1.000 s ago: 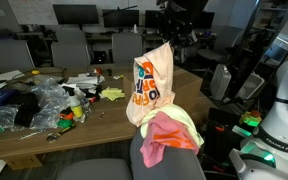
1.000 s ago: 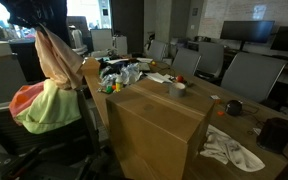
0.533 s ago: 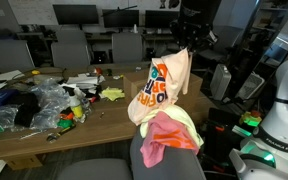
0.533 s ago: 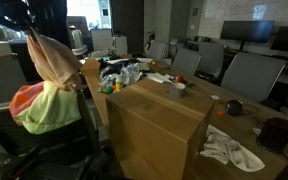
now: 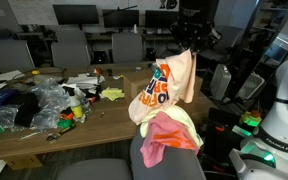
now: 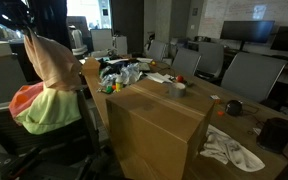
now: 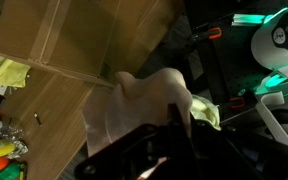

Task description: Hang the shirts that are on the box on the back of the chair

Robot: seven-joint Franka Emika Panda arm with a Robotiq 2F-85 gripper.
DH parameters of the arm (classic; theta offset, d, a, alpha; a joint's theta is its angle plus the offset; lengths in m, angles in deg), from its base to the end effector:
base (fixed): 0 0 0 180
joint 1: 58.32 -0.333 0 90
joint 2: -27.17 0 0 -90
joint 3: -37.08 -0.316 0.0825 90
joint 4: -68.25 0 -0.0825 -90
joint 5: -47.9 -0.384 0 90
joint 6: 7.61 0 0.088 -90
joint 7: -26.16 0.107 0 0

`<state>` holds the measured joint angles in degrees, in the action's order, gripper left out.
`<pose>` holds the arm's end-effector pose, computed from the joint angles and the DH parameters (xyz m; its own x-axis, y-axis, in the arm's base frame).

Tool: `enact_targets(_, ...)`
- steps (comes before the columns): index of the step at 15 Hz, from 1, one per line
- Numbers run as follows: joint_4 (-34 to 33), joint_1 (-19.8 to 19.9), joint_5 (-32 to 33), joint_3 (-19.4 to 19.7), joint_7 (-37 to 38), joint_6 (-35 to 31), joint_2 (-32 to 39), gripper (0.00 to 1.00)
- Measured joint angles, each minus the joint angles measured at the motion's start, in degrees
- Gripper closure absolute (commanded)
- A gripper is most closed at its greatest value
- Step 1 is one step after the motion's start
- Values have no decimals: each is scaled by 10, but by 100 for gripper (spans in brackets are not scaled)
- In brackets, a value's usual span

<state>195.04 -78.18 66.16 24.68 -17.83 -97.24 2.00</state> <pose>0.3500 0.1938 0.5385 0.2409 0.8716 -0.4269 0.9701 -0.2033 0.1324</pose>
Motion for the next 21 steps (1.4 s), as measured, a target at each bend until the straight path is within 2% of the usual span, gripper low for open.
enact_targets(13, -29, -1, 0, -2, -5, 26, 29, 99)
enact_targets(14, -29, -1, 0, -2, -5, 28, 29, 71)
enact_targets(15, -29, -1, 0, -1, -4, 29, 29, 70)
enact_targets(21, -38, 2, -8, 2, 17, 45, 28, 25)
